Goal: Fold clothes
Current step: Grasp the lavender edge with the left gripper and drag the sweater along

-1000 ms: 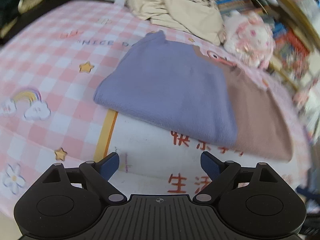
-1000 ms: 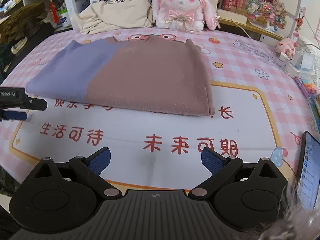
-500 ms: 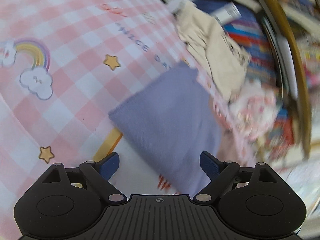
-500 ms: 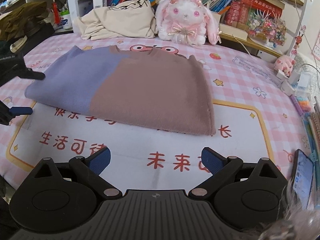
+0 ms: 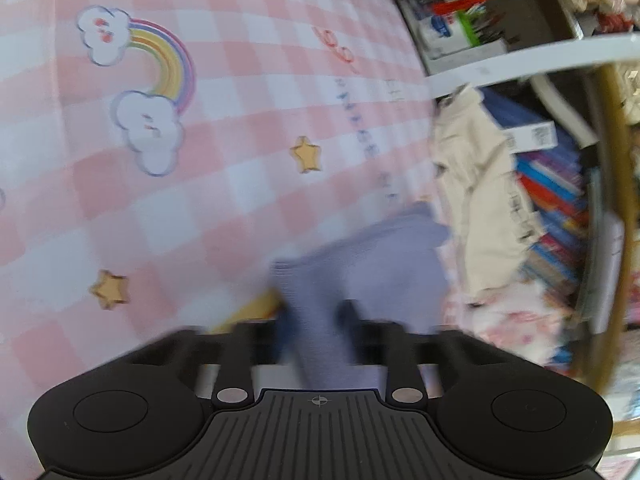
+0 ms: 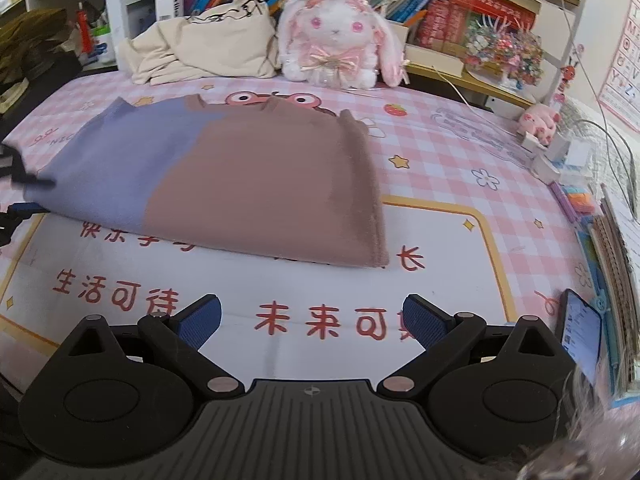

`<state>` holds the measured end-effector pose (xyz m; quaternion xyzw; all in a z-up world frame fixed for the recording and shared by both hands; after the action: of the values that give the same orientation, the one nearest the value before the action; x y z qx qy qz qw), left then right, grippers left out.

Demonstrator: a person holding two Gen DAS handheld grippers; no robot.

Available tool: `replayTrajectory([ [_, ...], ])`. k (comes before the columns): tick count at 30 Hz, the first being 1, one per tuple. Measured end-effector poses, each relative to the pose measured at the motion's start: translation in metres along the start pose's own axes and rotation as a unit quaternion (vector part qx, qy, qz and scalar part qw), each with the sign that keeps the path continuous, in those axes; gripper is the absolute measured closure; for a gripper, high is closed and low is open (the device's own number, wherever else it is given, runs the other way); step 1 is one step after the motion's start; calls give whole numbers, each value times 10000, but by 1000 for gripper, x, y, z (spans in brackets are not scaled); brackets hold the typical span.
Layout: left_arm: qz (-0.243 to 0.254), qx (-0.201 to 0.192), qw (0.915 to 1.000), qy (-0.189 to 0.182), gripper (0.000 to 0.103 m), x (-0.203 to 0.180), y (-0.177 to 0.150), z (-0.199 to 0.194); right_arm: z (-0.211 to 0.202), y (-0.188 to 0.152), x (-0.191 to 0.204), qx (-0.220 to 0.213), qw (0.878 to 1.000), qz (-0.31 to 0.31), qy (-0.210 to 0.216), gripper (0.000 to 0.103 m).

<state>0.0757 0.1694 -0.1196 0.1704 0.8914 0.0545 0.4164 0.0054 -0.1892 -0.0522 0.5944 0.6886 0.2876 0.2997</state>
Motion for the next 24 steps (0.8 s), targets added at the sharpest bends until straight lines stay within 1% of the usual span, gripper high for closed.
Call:
replayTrajectory([
  [1,148,-40,9999,-9,92,-3,-1,-2,0,0,-1,-4,10000,5,-9,5],
  [2,457,-138,9988,-107,93,-13,-1,-7,-1,0,0,-10,10000,2,-8,5],
  [3,847,-244,9955,-349,94,-27,-1,-13,-1,0,0,-13,10000,-3,-3,5],
  [4,1244,-349,9897,-618,93,-43,-2,-20,-1,0,1,-8,10000,-15,15,5],
  [6,1951,-432,9757,-901,92,-65,-9,-28,0,0,4,13,10000,-41,66,5],
  [7,2296,-467,9667,-1030,92,-76,-13,-31,1,-1,5,25,9999,-53,95,5],
  [8,2199,-411,9701,-947,92,-73,-13,-28,1,-1,6,31,9999,-70,121,5],
  [10,1663,-228,9834,-685,92,-53,-8,-17,1,0,9,18,9998,-124,157,5],
  [11,1398,-140,9883,-593,92,-42,-6,-13,0,0,9,7,9998,-133,164,5],
  [12,1136,-51,9922,-513,90,-32,-4,-8,0,0,9,4,9998,-119,162,5],
  [13,873,38,9952,-432,85,-21,-2,-3,0,0,8,3,9998,-101,155,5],
  [14,685,139,9967,-411,82,-15,-4,1,0,-1,6,10,9999,-70,139,5],
  [15,513,243,9976,-402,76,-10,-6,5,1,-1,5,20,9999,-40,124,5],
  [16,351,258,9980,-467,70,-8,-7,5,1,-1,4,29,9999,-13,112,5],
  [17,191,255,9980,-546,67,-7,-8,5,1,-2,3,34,9999,2,107,5],
  [18,157,235,9978,-595,64,-8,-9,6,2,-2,3,40,9999,2,108,5],
  [21,218,157,9973,-691,62,-13,-12,9,1,-2,5,48,9999,-49,127,5],
  [23,247,115,9971,-714,63,-16,-12,12,1,-3,6,46,9999,-76,128,5],
  [24,298,109,9970,-705,65,-18,-12,12,1,-4,6,44,9999,-72,122,5],
])
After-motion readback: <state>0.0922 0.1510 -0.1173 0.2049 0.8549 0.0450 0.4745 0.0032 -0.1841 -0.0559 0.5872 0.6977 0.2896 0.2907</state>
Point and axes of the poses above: each gripper's, at about its wrist camera, not at the fingertips, and z roughly the way its jaws point, x to its left, y to its top, the point moved 9 cm from there along z, roughly the way its jaws point, and after that the axes turned 10 degrees about -x, right-handed, at the moved point
